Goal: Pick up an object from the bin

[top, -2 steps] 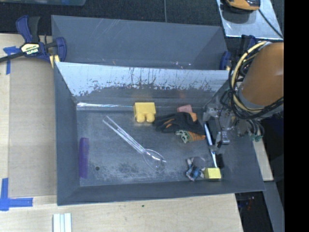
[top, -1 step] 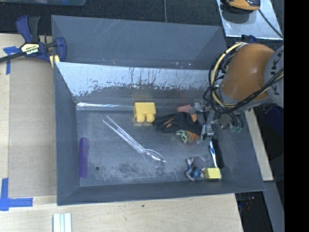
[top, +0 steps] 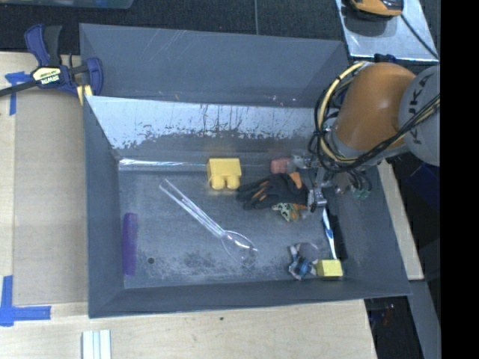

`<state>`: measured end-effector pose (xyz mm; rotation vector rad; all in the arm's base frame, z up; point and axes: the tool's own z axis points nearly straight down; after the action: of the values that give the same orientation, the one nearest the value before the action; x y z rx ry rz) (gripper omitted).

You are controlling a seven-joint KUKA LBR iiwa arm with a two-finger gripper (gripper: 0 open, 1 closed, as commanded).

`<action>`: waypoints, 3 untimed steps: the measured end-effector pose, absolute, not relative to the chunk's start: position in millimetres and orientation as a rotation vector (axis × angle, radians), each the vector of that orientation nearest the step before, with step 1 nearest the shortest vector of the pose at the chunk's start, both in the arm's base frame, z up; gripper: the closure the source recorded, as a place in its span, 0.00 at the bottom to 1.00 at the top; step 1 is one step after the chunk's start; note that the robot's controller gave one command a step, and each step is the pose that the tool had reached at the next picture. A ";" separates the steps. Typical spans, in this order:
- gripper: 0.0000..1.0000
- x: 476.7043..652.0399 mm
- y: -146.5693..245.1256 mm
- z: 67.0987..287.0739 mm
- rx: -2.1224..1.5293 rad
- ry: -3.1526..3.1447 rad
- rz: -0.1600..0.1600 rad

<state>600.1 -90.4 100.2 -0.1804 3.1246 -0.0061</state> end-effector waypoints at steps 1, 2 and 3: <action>0.00 600.9 -53.7 100.0 0.348 3.112 -0.002; 0.00 622.4 -35.4 70.3 0.109 3.123 -0.008; 1.00 614.3 -41.6 70.5 0.702 3.046 0.000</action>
Offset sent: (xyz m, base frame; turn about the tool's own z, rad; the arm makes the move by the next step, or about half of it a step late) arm 0.0210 0.0561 -0.0302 0.1854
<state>614.3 -41.6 70.5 0.7020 3.0464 0.0004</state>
